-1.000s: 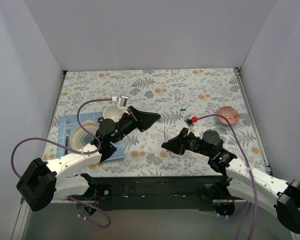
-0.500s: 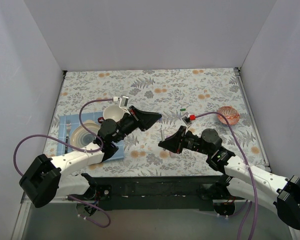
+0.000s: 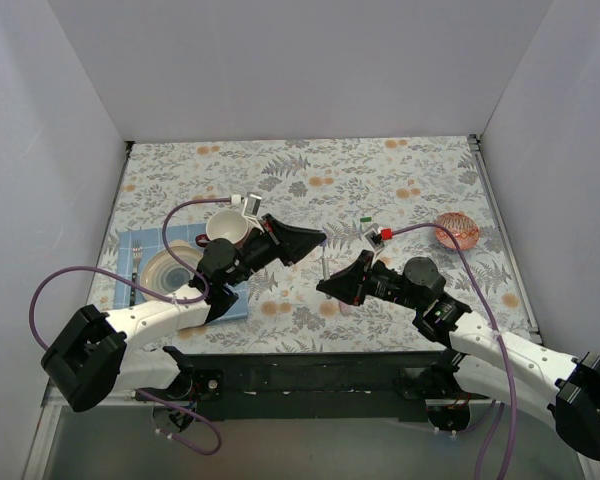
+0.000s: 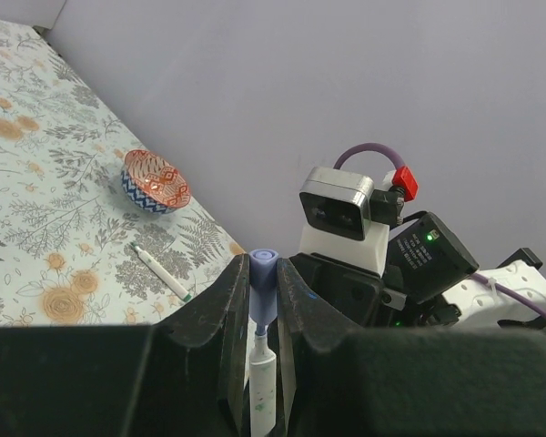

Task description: Insert the pens into the pen caps

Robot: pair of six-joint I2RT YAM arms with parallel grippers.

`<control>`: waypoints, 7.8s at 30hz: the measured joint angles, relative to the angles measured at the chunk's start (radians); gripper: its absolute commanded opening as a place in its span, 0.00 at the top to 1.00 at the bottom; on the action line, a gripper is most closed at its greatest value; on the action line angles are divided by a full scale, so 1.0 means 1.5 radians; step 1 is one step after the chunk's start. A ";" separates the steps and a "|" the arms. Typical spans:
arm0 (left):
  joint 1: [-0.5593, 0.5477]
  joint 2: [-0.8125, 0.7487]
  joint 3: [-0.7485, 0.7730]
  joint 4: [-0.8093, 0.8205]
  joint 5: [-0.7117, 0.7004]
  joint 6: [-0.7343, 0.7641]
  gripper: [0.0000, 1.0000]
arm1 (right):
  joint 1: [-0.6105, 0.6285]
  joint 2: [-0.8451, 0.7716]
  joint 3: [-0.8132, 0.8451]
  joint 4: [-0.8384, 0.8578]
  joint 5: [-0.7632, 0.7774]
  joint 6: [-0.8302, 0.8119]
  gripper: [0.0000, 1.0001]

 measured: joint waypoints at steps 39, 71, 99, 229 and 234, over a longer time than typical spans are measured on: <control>-0.056 -0.048 -0.019 0.060 0.111 0.052 0.38 | 0.005 -0.128 0.036 -0.088 0.031 -0.093 0.99; -0.056 -0.077 0.116 -0.208 0.070 0.200 0.39 | 0.005 -0.120 0.059 -0.154 -0.023 -0.109 0.99; -0.056 0.014 0.359 -0.696 -0.138 0.104 0.50 | 0.005 -0.018 0.124 -0.236 0.073 -0.177 0.99; -0.090 -0.016 0.127 -0.184 0.034 0.114 1.00 | 0.023 -0.063 0.205 -0.358 0.130 -0.347 0.99; -0.090 -0.022 0.125 -0.174 0.038 0.114 1.00 | 0.023 -0.086 0.205 -0.362 0.130 -0.356 0.99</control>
